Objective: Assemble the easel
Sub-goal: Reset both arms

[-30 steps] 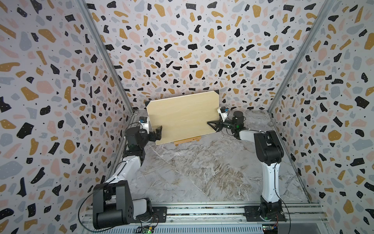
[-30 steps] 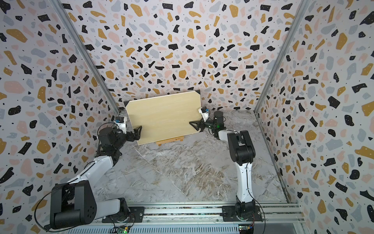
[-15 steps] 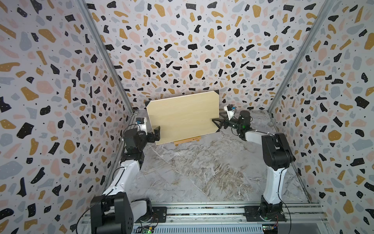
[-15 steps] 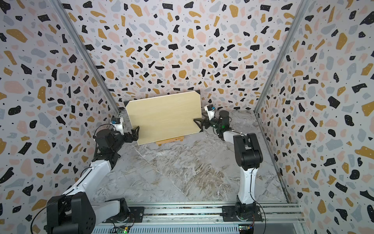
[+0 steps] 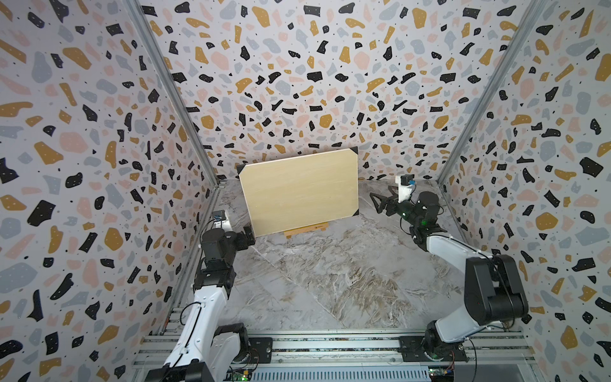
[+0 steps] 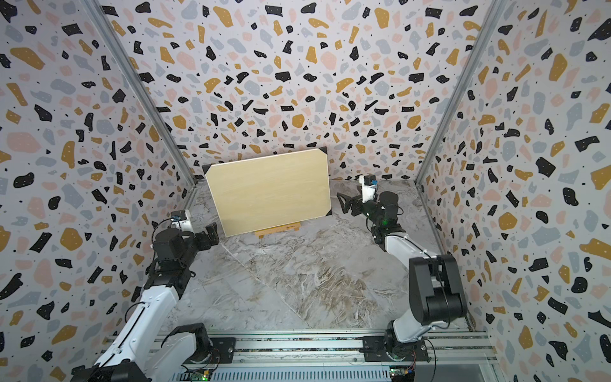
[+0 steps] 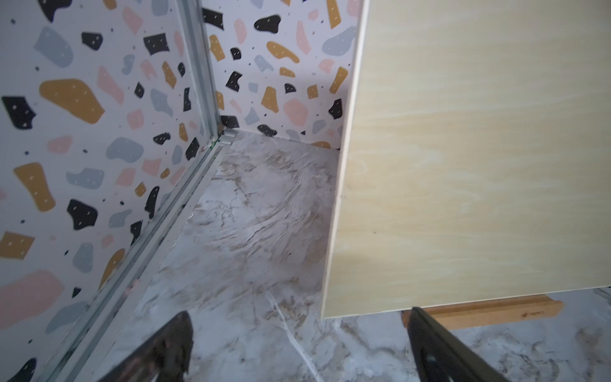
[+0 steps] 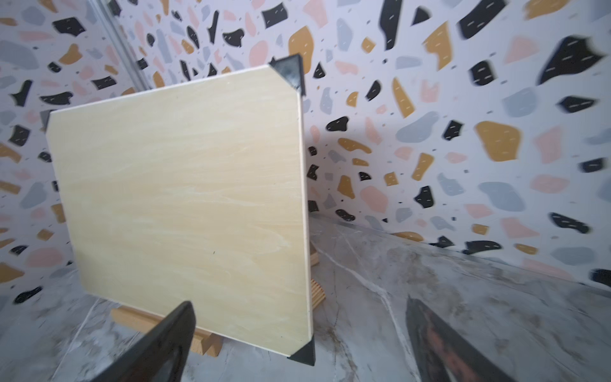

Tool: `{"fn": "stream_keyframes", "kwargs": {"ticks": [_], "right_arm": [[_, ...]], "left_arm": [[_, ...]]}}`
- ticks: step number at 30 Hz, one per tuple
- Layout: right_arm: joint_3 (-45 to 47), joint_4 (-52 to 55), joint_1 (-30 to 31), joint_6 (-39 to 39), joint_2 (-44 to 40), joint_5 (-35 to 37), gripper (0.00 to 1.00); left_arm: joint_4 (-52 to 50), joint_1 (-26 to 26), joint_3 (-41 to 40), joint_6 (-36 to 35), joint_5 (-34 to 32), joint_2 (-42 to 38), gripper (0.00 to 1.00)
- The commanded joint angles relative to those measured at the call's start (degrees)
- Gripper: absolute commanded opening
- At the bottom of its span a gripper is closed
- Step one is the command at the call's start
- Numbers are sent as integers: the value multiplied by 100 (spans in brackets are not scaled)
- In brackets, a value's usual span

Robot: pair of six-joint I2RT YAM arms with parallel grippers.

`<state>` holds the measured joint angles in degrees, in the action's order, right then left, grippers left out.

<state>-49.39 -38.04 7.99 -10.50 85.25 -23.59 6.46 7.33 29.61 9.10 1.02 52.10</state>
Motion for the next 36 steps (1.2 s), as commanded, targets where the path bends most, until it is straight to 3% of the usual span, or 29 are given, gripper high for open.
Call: {"fn": "stream_keyframes", "kwargs": {"ticks": [1,6,11,14,18,21,26,30,36], "right_arm": [[569,718,-6,206,-892,2024,100],[1841,857,-16,140,-1724,3782,100],[2831,287,-34,242,-1898,4433,100],[3306,-632,-60,416,-1693,4453,100],[3500,-1452,-138,617,-1196,4364,100],[3632,-2228,-254,770,-948,3715,100],[3895,-3341,-342,1035,-217,2726,100],[3676,-3058,-366,1112,-72,2563,100],[3672,-3039,-335,1103,-66,2652,100]], "left_arm": [[-121,-13,-312,197,-513,37,99],[495,-21,-856,246,-298,236,99],[1402,-38,-1194,157,-290,715,99],[1739,-65,-1160,54,-121,978,99],[2233,-103,-1236,-45,-418,1117,99],[3062,-109,-1394,-267,-332,1387,99],[3309,-149,-1224,-297,51,1824,99],[4278,-294,-1400,-443,165,2550,99],[3981,-670,-1106,-620,-431,2864,99]]}}
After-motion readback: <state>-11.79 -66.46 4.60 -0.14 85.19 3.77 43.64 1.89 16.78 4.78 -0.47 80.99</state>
